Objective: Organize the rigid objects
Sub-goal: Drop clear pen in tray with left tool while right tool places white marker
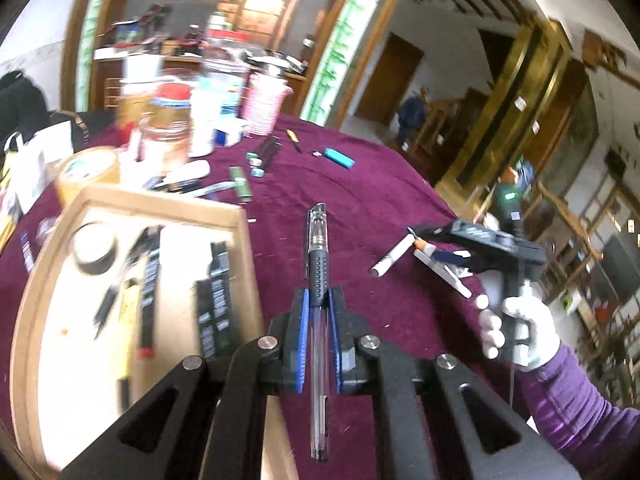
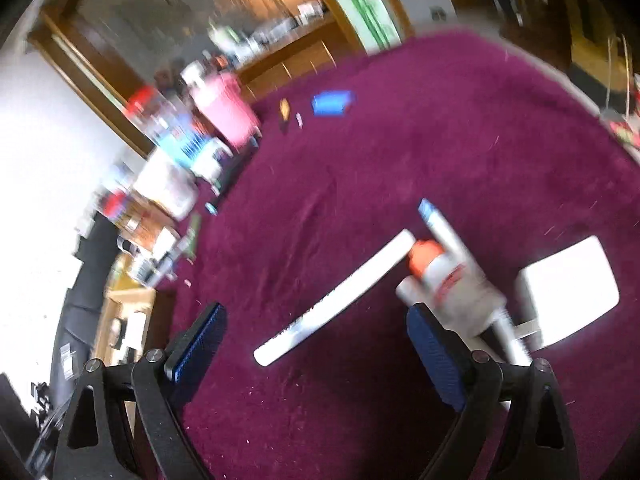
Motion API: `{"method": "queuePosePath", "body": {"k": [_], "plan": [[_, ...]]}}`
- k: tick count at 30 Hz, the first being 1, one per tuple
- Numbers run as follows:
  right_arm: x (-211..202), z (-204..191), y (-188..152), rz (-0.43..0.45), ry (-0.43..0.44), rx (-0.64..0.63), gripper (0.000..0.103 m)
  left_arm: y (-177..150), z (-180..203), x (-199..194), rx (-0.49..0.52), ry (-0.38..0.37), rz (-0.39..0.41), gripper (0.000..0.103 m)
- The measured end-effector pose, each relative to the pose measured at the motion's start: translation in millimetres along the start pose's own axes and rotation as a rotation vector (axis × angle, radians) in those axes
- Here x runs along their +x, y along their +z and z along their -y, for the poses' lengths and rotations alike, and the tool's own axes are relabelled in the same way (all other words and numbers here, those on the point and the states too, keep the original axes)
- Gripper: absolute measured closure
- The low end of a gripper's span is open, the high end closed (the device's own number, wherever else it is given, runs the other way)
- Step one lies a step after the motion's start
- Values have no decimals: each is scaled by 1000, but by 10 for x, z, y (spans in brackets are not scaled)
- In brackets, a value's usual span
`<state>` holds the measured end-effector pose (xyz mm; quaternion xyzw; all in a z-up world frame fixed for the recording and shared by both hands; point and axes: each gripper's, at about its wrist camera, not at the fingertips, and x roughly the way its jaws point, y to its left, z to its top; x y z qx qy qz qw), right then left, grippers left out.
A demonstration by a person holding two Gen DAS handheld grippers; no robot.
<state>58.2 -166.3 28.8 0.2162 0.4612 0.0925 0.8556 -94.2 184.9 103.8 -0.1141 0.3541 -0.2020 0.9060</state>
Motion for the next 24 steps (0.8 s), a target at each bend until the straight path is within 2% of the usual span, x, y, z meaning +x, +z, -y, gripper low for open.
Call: {"method": "queuePosePath", "body": {"k": [3, 4, 7, 9, 10, 12, 15, 17, 24], "plan": [[267, -105, 27, -38, -60, 14, 26, -86, -230, -167, -52, -2, 26, 93], [352, -140, 39, -51, -77, 25, 28, -116, -324, -218, -70, 1, 31, 93], [461, -299, 64, -30, -202, -6, 36, -187, -553, -297, -109, 19, 33, 93], [515, -397, 51, -13, -317, -57, 55, -224, -646, -319, -128, 25, 34, 93], [549, -458, 26, -5, -384, -103, 60, -242, -701, -344, -139, 29, 39, 93], [553, -488, -26, 10, -433, -158, 72, -257, -755, -385, -152, 40, 49, 93], [439, -395, -62, 12, -381, -129, 89, -281, -833, -477, -168, 46, 64, 93], [346, -333, -85, 12, -308, -94, 88, -295, -873, -523, -178, 54, 71, 93], [-47, -303, -305, 61, -141, -19, 88, -462, -1041, -671, -233, 65, 69, 93]]}}
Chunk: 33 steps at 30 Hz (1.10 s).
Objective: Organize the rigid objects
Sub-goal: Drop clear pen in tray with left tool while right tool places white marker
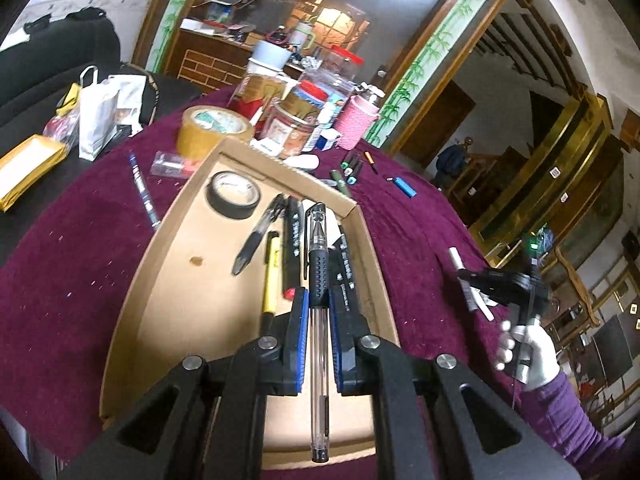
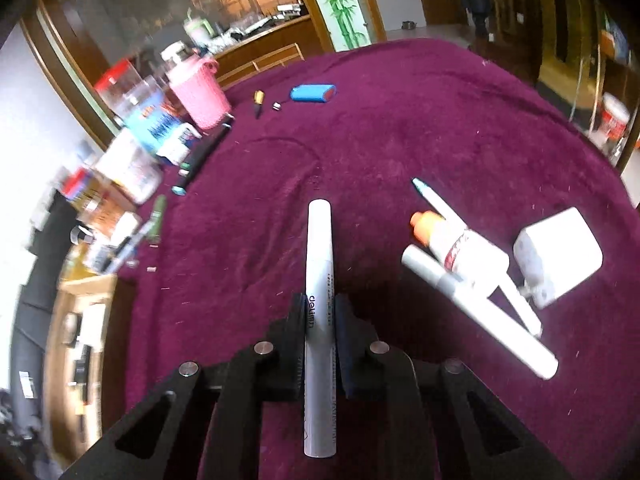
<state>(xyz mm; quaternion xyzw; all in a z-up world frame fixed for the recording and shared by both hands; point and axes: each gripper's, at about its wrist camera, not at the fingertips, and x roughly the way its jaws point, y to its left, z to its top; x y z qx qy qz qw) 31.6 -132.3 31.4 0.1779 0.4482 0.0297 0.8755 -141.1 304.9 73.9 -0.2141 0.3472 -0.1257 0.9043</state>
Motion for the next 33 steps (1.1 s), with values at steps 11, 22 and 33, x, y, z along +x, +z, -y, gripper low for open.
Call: {"method": "queuePosePath", "body": {"k": [11, 22, 33], "plan": [[-320, -615, -230, -43, 243, -46, 88, 181, -174, 131, 19, 168, -85, 93], [43, -1809, -605, -220, 385, -156, 87, 597, -381, 728, 46, 284, -254, 93], [478, -2365, -887, -345, 381, -176, 87, 647, -416, 732, 22, 253, -247, 58]]}}
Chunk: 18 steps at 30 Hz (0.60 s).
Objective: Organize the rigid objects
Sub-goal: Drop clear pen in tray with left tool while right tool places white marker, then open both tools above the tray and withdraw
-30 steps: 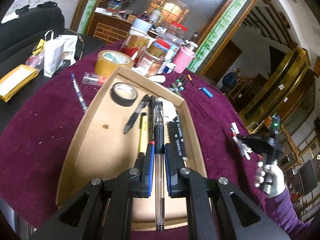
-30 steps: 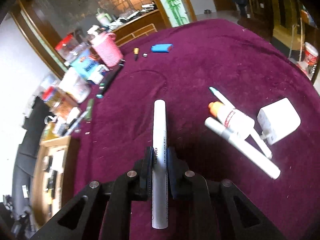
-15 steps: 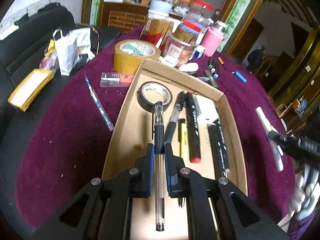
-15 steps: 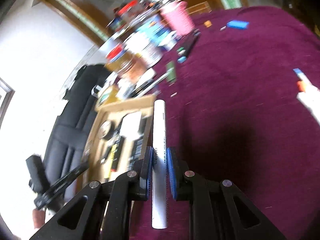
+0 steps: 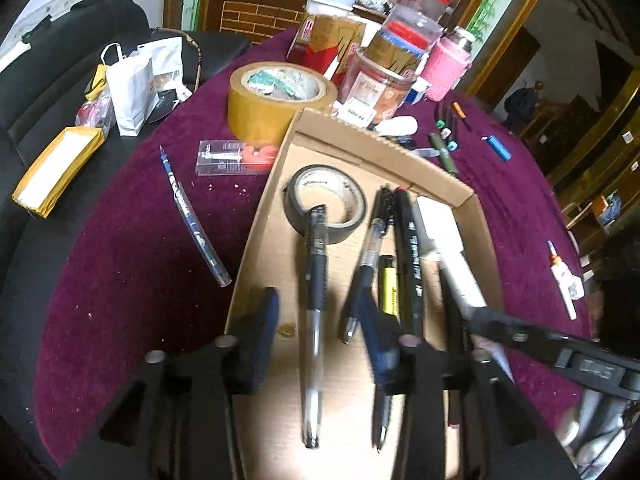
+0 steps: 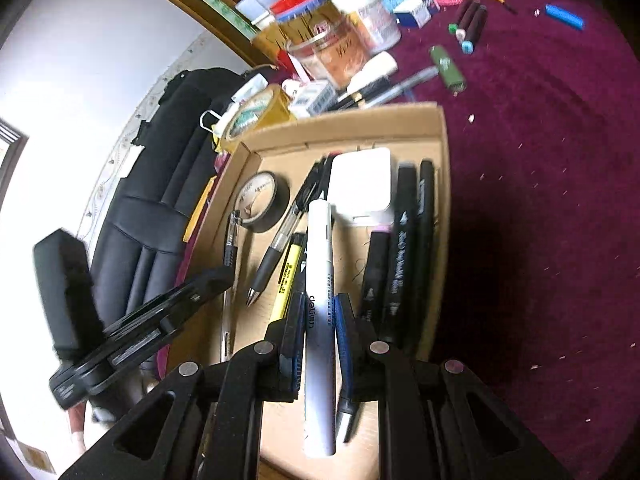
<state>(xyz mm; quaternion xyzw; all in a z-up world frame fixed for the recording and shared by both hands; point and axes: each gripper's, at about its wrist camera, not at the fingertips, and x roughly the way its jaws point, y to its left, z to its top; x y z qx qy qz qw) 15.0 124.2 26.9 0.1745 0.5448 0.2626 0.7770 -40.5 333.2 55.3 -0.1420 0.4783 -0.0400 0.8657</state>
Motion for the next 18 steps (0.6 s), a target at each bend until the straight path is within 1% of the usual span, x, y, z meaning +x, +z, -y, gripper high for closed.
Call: {"method": "queuePosePath", "body": {"k": [3, 5, 7, 8, 11, 13, 15, 17, 18], "plan": [[92, 5, -2, -13, -10, 8, 87, -58, 24, -183, 5, -37, 52, 49], [142, -5, -5, -19, -24, 7, 86, -103, 31, -327, 1, -52, 94, 37], [210, -16, 4, -24, -47, 2, 86, -161, 12, -460, -14, -72, 132, 30], [228, -18, 9, -24, -49, 2, 86, -184, -2, -498, -22, -80, 138, 26], [231, -54, -8, -19, -60, -17, 85, -255, -62, -552, -51, -108, 128, 26], [202, -96, -19, -6, -62, -39, 79, -304, -107, -566, -70, -113, 118, 26], [149, -132, -34, 16, -69, -62, 60, -358, -144, -582, -89, -109, 113, 26], [70, -155, -47, 39, -63, -79, 55, -423, -188, -613, -120, -116, 111, 25], [3, -159, -56, 55, -55, -89, 54, -447, -203, -629, -129, -119, 111, 25]]}}
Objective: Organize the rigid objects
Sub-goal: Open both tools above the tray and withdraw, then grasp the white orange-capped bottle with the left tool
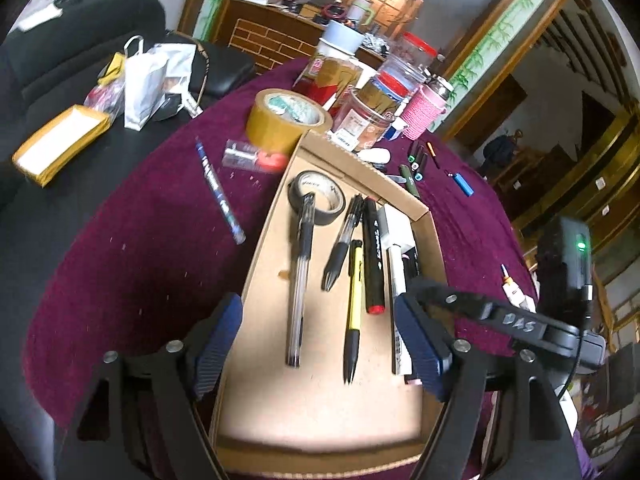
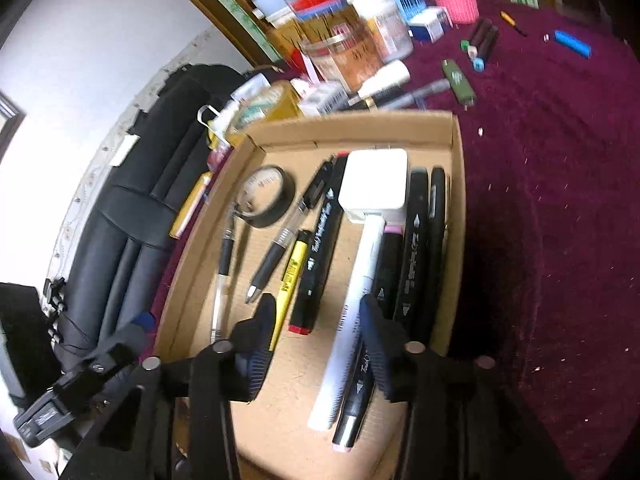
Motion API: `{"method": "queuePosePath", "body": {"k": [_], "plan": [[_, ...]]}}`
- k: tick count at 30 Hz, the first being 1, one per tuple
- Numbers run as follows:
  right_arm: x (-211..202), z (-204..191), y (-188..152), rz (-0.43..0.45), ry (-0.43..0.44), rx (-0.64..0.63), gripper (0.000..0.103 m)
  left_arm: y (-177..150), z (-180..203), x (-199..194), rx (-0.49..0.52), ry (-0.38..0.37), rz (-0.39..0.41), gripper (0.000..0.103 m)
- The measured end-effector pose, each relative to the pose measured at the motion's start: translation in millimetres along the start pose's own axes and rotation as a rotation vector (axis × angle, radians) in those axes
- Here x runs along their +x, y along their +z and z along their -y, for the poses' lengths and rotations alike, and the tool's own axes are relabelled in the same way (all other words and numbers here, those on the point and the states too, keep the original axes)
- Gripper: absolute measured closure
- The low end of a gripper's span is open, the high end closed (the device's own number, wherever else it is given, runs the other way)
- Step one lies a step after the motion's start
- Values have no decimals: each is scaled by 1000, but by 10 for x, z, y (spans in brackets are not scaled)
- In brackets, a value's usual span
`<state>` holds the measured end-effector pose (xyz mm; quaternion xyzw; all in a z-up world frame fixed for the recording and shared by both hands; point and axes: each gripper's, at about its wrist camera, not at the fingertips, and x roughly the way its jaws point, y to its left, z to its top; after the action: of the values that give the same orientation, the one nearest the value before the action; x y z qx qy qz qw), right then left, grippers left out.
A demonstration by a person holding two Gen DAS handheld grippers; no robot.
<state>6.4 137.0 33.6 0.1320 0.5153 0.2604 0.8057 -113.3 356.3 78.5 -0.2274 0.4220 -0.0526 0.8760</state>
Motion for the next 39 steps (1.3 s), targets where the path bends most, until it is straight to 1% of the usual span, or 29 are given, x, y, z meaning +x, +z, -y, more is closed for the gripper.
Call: {"method": "queuePosePath", "body": {"k": [1, 3, 4, 7, 9, 11, 15, 17, 19, 21, 22, 25, 27, 28, 31, 35, 38, 39], "plan": [[-59, 2, -2, 12, 2, -8, 52, -29, -7, -26, -9, -3, 1, 25], [-206, 48, -10, 46, -9, -24, 43, -84, -8, -74, -20, -6, 7, 25], [-271, 79, -19, 61, -15, -26, 42, -116, -4, -103, -27, -10, 13, 25], [-493, 236, -69, 103, -33, -39, 41, -188, 57, -183, -36, -23, 27, 25], [-652, 400, -122, 129, -59, -42, 41, -225, 149, -242, -23, -36, 39, 25], [-805, 592, -175, 155, -87, -31, 41, -250, 298, -289, 6, -52, 57, 25], [-1220, 1155, -283, 221, -121, 50, 41, -329, 705, -293, 90, -112, 64, 23], [-1445, 1459, -322, 258, -153, 100, 41, -390, 954, -234, 147, -154, 45, 20], [-1721, 1843, -365, 304, -212, 167, 41, -484, 1230, -132, 209, -194, 15, 20], [-1958, 2156, -388, 345, -253, 229, 42, -578, 1446, -10, 244, -218, -23, 20], [-2104, 2350, -407, 370, -284, 263, 42, -624, 1518, 36, 253, -230, -38, 20], [-2384, 2746, -415, 418, -358, 326, 42, -777, 1743, 229, 263, -262, -93, 20], [-2486, 2956, -388, 440, -374, 359, 42, -872, 1881, 356, 260, -274, -123, 20], [-2511, 3054, -360, 445, -367, 375, 42, -909, 1918, 392, 259, -274, -131, 20], [-2487, 3133, -237, 446, -313, 379, 42, -995, 2050, 524, 267, -253, -156, 20], [-2241, 3107, 44, 411, -233, 303, 42, -1070, 2160, 615, 271, -218, -171, 20], [-2010, 3128, 231, 369, -200, 275, 41, -1095, 2217, 660, 280, -200, -184, 20], [-1938, 3134, 261, 356, -201, 268, 41, -1100, 2231, 663, 283, -196, -186, 20]]}}
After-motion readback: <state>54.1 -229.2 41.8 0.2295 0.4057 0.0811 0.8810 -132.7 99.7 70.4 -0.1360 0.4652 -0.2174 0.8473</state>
